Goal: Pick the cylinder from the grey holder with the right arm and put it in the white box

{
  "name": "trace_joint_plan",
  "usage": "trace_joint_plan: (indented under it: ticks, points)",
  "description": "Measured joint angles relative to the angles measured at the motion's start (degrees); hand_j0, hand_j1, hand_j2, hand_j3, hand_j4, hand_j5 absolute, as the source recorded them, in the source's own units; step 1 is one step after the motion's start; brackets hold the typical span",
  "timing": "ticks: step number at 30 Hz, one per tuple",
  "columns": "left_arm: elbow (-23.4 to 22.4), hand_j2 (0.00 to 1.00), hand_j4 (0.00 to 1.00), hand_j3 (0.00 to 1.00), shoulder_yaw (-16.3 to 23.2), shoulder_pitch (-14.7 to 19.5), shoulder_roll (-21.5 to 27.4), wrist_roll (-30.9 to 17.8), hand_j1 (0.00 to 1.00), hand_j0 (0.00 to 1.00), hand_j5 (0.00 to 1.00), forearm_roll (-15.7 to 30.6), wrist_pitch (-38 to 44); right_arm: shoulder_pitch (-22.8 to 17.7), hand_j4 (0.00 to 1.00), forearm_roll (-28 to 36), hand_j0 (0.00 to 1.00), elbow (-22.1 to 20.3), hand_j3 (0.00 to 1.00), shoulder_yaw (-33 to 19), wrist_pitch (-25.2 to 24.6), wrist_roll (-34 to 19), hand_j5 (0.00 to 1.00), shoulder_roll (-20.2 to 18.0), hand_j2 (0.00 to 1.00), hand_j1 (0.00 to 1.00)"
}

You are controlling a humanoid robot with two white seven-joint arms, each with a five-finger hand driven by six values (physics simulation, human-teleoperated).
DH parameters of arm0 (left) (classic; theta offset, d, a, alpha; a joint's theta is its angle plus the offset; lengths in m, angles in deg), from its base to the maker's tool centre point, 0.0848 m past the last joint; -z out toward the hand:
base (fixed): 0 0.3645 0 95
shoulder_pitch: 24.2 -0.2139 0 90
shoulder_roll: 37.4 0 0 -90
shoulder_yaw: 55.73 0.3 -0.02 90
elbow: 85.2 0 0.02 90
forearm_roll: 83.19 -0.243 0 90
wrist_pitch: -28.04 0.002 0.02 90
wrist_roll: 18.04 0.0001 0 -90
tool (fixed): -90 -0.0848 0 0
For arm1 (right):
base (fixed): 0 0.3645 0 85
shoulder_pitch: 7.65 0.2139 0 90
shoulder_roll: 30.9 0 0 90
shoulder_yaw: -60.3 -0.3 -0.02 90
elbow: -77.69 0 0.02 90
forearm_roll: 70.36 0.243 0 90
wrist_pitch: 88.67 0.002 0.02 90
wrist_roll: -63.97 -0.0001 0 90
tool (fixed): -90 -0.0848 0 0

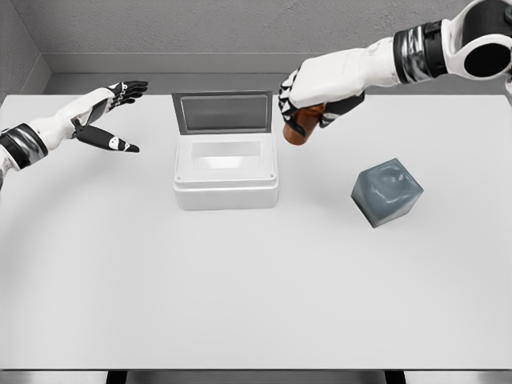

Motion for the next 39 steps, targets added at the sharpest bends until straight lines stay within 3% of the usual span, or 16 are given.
trace_joint_plan:
  ticks: [9, 27, 28, 29, 31, 34, 39]
  points:
    - [0.1, 1.0, 1.0, 1.0, 0.0, 0.0, 0.1, 0.0, 1.0, 1.0, 1.0, 0.1, -0.1, -2.0, 0.31, -0.1, 0.31, 7.2, 0.31, -0.1, 0.0, 0.0, 0.31, 7.7, 0.31, 0.31]
    - [0.1, 1.0, 1.0, 1.0, -0.1, 0.0, 0.1, 0.0, 1.0, 1.0, 1.0, 0.2, -0.1, -3.9, 0.33, -0.6, 0.33, 12.2, 0.33, -0.1, 0.0, -0.2, 0.33, 12.7, 0.33, 0.33]
    - [0.1, 1.0, 1.0, 1.0, -0.1, 0.0, 0.1, 0.0, 1.0, 1.0, 1.0, 0.2, -0.1, -3.9, 0.41, -0.6, 0.41, 12.4, 0.41, -0.1, 0.0, -0.2, 0.41, 12.9, 0.41, 0.41]
    - [0.1, 1.0, 1.0, 1.0, -0.1, 0.0, 0.1, 0.0, 1.0, 1.0, 1.0, 0.2, -0.1, -4.0, 0.58, -0.7, 0.58, 12.5, 0.58, -0.2, 0.0, -0.2, 0.58, 13.0, 0.58, 0.58]
    - [0.1, 1.0, 1.0, 1.0, -0.1, 0.0, 0.1, 0.0, 1.0, 1.0, 1.0, 0.2, -0.1, -4.0, 0.8, -0.8, 0.8, 12.5, 0.8, -0.8, 0.0, -0.2, 0.8, 13.1, 0.8, 0.8]
    - [0.1, 1.0, 1.0, 1.0, -0.1, 0.0, 0.2, 0.0, 1.0, 1.0, 1.0, 0.2, -0.1, -4.0, 0.88, -1.3, 0.88, 12.2, 0.88, -1.3, 0.0, -0.1, 0.88, 13.1, 0.88, 0.88]
    - [0.1, 1.0, 1.0, 1.0, -0.1, 0.0, 0.2, 0.0, 1.0, 1.0, 1.0, 0.2, -0.1, -4.0, 0.88, -1.6, 0.88, 10.6, 0.88, -1.6, 0.0, -0.1, 0.88, 12.6, 0.88, 0.88]
